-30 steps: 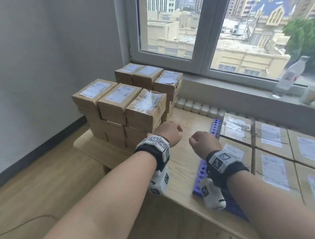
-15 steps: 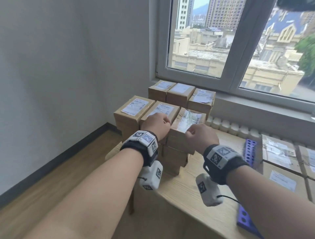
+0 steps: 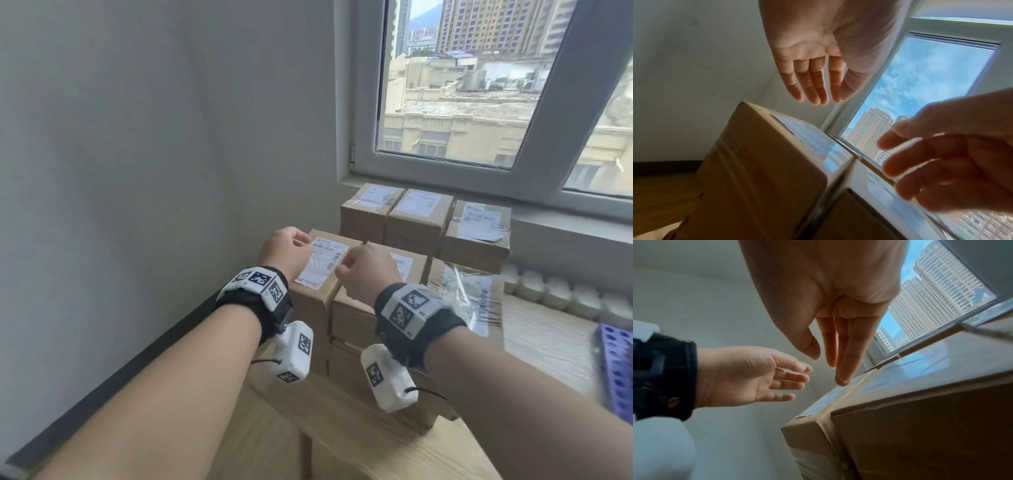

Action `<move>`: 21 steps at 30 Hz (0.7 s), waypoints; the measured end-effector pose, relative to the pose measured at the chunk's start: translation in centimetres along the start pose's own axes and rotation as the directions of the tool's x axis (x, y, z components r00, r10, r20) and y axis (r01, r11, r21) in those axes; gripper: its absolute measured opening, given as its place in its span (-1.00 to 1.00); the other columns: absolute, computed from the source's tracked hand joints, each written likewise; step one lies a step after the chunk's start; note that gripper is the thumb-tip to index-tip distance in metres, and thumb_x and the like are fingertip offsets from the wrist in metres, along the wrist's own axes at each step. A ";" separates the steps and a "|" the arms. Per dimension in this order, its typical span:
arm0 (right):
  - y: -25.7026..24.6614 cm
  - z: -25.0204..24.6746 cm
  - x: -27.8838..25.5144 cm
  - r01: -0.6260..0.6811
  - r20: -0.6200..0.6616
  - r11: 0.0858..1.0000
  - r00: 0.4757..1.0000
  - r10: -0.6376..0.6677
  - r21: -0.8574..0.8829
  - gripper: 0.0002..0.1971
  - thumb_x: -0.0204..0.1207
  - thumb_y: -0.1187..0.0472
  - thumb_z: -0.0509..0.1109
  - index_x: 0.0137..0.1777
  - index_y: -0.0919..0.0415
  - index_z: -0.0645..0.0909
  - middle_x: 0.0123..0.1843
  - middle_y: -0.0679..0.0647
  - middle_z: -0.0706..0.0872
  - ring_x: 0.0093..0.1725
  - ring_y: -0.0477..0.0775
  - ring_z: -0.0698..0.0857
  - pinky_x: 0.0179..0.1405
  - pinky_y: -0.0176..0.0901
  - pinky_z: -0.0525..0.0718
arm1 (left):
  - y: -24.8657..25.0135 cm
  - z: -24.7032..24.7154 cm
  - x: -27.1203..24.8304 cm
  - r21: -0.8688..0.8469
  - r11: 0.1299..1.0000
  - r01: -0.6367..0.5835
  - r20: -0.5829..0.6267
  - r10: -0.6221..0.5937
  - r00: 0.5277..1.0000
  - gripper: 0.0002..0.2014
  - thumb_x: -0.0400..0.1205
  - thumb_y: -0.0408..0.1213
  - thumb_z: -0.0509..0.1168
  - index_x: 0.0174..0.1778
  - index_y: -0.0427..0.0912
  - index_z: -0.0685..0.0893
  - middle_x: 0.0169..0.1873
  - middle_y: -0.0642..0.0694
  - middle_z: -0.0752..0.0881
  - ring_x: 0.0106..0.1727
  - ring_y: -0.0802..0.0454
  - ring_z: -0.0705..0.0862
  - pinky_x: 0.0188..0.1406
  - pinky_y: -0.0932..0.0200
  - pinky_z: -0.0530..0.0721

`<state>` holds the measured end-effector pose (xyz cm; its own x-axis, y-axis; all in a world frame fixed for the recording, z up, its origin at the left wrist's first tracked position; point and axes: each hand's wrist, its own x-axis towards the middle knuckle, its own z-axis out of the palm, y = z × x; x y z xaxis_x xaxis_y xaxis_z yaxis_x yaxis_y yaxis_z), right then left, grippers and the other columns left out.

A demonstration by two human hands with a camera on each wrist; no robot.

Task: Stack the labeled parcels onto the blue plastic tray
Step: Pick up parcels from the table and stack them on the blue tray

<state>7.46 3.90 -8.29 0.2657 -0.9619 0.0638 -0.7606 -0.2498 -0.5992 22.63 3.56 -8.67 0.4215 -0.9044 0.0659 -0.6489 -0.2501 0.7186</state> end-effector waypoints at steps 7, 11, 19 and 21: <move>-2.0 2.8 2.8 -0.082 0.004 0.996 0.997 0.082 -0.023 -0.76 0.57 0.20 0.28 0.02 0.31 0.74 -0.01 0.20 0.76 -0.04 0.19 0.74 -0.05 -0.04 0.73 | -4.6 -0.3 5.0 -0.057 0.981 0.185 0.233 -0.167 0.958 -0.55 0.62 -0.03 0.33 0.39 -0.12 0.54 0.25 -0.04 0.62 0.20 -0.03 0.63 0.21 0.10 0.60; -2.4 3.1 4.2 -0.182 -0.014 0.981 0.983 0.181 -0.062 -0.74 0.58 0.16 0.30 0.10 0.31 0.70 0.08 0.19 0.73 -0.04 0.16 0.69 -0.18 -0.13 0.59 | -6.3 -0.4 7.7 -0.052 0.956 0.290 0.443 -0.238 0.864 -0.56 0.64 0.20 0.23 0.21 -0.09 0.62 0.16 -0.05 0.71 0.20 -0.09 0.69 0.31 -0.14 0.65; -3.4 4.6 4.9 -0.344 -0.123 0.935 0.935 0.333 -0.085 -0.73 0.55 0.16 0.40 0.20 0.25 0.65 0.24 0.17 0.63 0.15 0.15 0.66 0.07 -0.07 0.63 | -7.7 1.0 9.6 -0.085 0.927 0.366 0.697 -0.207 0.686 -0.49 0.69 0.27 0.10 0.03 -0.15 0.62 -0.17 -0.12 0.68 -0.27 -0.02 0.61 -0.27 0.17 0.56; -3.4 4.9 4.9 -0.373 -0.144 0.925 0.922 0.360 -0.073 -0.68 0.54 0.15 0.41 0.26 0.19 0.63 0.32 0.13 0.59 0.23 0.13 0.62 0.13 -0.10 0.58 | -7.9 1.6 9.9 -0.104 0.924 0.368 0.718 -0.186 0.671 -0.52 0.68 0.27 0.12 -0.04 -0.13 0.62 -0.21 -0.10 0.68 -0.25 -0.03 0.64 -0.22 0.16 0.59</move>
<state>14.22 0.56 -9.85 -0.1143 -0.9925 -0.0425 -0.8459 0.1197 -0.5197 30.91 -3.97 -14.75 -0.0515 -0.8082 -0.5867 -0.3787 -0.5278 0.7603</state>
